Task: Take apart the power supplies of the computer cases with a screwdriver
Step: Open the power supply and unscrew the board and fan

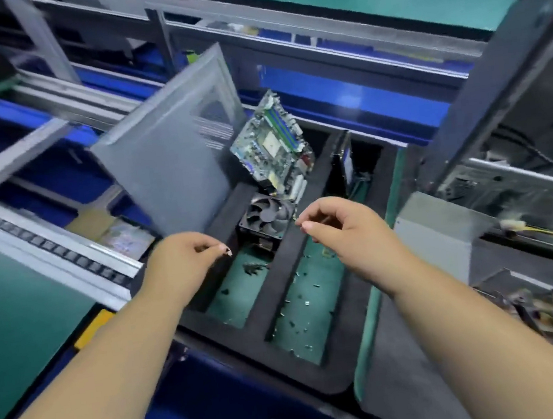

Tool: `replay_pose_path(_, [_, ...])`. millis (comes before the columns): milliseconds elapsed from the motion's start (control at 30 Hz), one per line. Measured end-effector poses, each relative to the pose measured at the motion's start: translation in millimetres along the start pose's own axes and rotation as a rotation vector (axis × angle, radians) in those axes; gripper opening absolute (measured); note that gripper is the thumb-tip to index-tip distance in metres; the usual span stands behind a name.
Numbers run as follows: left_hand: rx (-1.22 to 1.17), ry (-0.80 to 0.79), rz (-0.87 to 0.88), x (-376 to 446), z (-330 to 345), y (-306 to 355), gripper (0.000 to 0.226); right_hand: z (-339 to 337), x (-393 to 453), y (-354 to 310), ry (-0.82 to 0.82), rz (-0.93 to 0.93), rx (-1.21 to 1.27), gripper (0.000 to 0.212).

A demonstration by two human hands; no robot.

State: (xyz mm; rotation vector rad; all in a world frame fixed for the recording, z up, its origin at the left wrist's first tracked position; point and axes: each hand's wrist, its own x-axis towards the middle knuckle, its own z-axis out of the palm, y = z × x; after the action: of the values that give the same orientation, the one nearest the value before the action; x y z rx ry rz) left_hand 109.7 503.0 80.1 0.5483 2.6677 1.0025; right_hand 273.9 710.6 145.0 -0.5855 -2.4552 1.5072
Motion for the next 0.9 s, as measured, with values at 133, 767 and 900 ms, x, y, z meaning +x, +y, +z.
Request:
replay_pose_path(133, [0.242,-0.225,0.032,4.0,4.5,-19.8,0.007,25.1,19.2,-3.0,-0.018,0.007,-0.014,0.011])
replay_pose_path(767, [-0.2,-0.543,0.693,-30.5,84.6,156.6,0.027,-114.0,-89.3,41.2,0.518,0.253,-0.01,0.012])
replay_pose_path(900, [-0.211,-0.648,0.762,-64.3,121.4,204.7,0.023,-154.6,-142.6,60.4,0.62,0.321,-0.063,0.013])
